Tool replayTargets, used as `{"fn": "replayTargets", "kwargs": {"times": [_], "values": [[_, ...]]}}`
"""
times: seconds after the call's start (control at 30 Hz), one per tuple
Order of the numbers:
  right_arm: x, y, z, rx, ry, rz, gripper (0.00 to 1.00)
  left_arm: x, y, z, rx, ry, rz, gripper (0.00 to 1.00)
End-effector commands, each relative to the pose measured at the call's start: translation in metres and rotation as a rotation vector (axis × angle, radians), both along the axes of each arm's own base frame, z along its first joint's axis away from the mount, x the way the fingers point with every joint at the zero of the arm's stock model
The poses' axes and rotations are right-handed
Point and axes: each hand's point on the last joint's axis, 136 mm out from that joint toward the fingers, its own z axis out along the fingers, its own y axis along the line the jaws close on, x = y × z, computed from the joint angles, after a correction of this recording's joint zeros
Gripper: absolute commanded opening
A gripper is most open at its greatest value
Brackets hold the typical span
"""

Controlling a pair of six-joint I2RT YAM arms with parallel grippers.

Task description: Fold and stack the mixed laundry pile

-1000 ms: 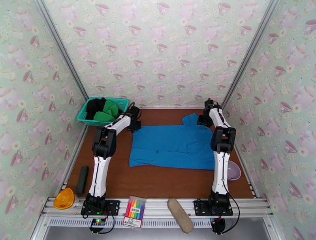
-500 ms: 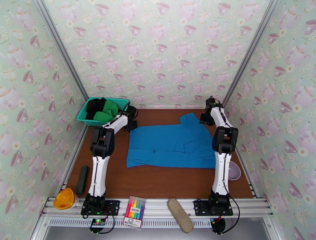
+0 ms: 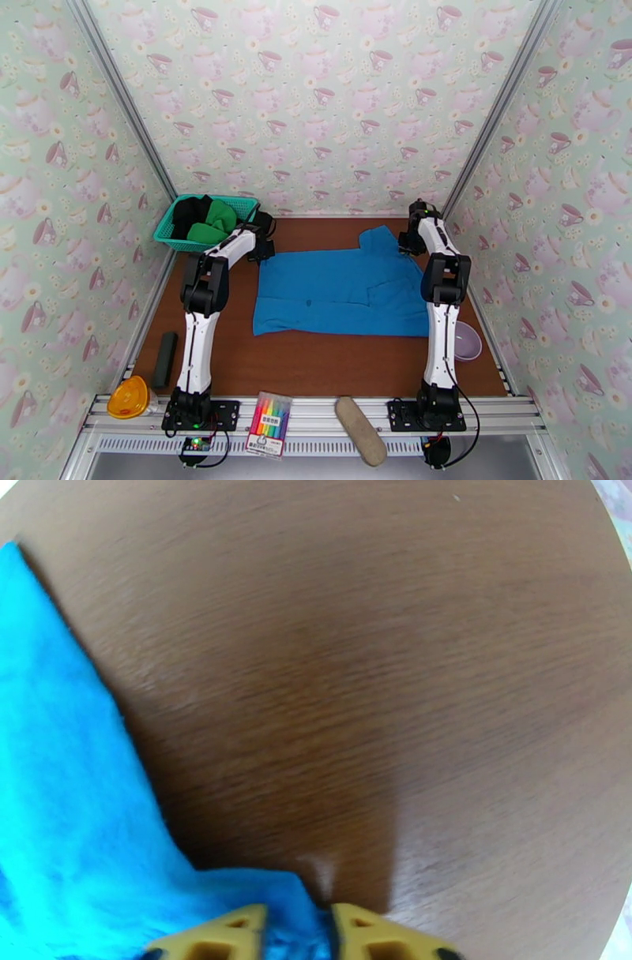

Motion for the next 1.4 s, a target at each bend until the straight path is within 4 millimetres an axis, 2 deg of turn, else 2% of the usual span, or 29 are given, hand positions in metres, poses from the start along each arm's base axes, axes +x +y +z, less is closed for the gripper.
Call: {"fn": "replayTargets", "kwargs": {"times": [0.0, 0.03, 0.13, 0.37, 0.47, 0.7, 1.07, 1.27, 1.37], "values": [[-0.008, 0.006, -0.017, 0.034, 0.054, 0.012, 0.05, 0.0, 0.002, 0.008, -0.016, 0.0, -0.008, 0.0], [-0.008, 0.006, -0.015, 0.03, 0.052, 0.014, 0.0, 0.001, 0.001, 0.01, -0.019, -0.007, -0.012, 0.0], [-0.006, 0.001, -0.001, 0.01, 0.028, 0.014, 0.0, 0.002, 0.0, 0.018, -0.024, -0.024, -0.022, 0.0], [-0.008, -0.004, 0.043, -0.014, -0.042, 0.028, 0.0, 0.001, -0.001, 0.054, -0.031, -0.107, -0.049, 0.0], [-0.012, -0.004, 0.054, -0.016, -0.059, 0.035, 0.0, 0.0, -0.001, 0.062, -0.031, -0.127, -0.063, 0.0], [-0.026, -0.004, 0.062, -0.026, -0.05, 0.046, 0.0, -0.01, -0.004, 0.06, -0.044, -0.13, -0.081, 0.0], [-0.062, -0.004, 0.077, -0.05, -0.074, 0.033, 0.0, -0.036, 0.006, 0.073, -0.022, -0.152, -0.077, 0.0], [-0.092, -0.005, 0.071, -0.064, -0.066, 0.018, 0.0, -0.057, 0.012, 0.068, -0.022, -0.143, -0.065, 0.0], [-0.108, -0.005, 0.06, -0.069, -0.046, 0.01, 0.0, -0.071, 0.015, 0.06, -0.019, -0.128, -0.055, 0.0]]}}
